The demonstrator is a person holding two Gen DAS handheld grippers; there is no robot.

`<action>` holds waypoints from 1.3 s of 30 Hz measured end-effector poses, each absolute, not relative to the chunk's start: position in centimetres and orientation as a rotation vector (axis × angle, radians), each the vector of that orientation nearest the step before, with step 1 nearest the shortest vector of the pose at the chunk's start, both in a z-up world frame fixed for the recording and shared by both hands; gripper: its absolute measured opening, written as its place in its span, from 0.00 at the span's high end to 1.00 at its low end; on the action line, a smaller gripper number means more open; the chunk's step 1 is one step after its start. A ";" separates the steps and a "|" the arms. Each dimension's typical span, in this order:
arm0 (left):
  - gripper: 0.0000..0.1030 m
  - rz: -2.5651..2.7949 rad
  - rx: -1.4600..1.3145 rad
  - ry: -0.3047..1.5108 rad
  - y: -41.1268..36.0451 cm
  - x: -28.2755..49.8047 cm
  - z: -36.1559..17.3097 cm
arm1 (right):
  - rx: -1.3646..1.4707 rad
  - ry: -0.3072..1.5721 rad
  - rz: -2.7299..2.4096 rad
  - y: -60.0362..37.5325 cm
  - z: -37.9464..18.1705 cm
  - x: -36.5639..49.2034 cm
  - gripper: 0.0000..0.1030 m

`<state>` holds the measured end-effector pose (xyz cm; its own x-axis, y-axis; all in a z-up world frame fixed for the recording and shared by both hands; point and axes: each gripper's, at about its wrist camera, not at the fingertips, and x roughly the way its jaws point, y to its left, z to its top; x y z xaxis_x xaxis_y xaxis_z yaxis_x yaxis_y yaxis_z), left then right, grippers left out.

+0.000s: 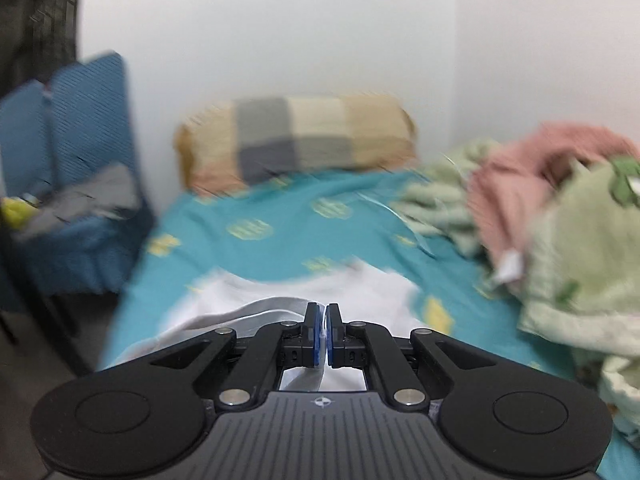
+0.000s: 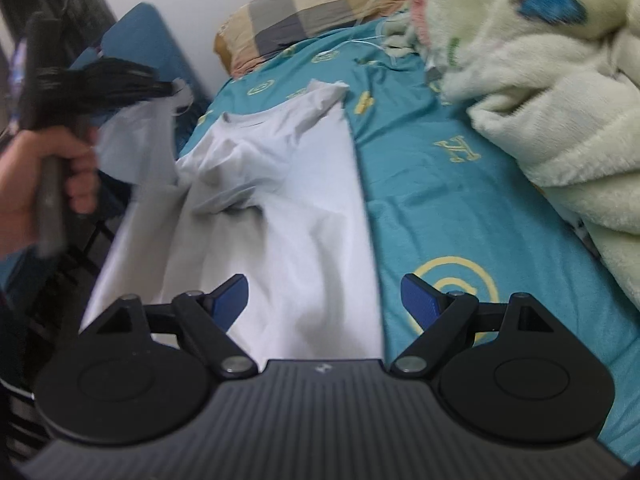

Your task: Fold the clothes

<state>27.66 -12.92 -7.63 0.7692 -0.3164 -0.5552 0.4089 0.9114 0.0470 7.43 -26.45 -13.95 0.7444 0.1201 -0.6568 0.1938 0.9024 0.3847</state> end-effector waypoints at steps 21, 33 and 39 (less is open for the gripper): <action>0.30 -0.294 0.139 0.590 -5.0 10.6 -2.2 | 0.440 0.556 0.022 -27.3 -13.0 7.0 0.18; 0.24 -0.305 0.004 0.539 2.8 2.6 0.2 | 0.289 0.505 0.256 -20.5 -9.6 6.7 0.25; 0.23 -0.302 -0.097 0.499 7.6 3.6 -0.8 | 0.133 0.545 0.339 -13.6 -9.1 14.6 0.33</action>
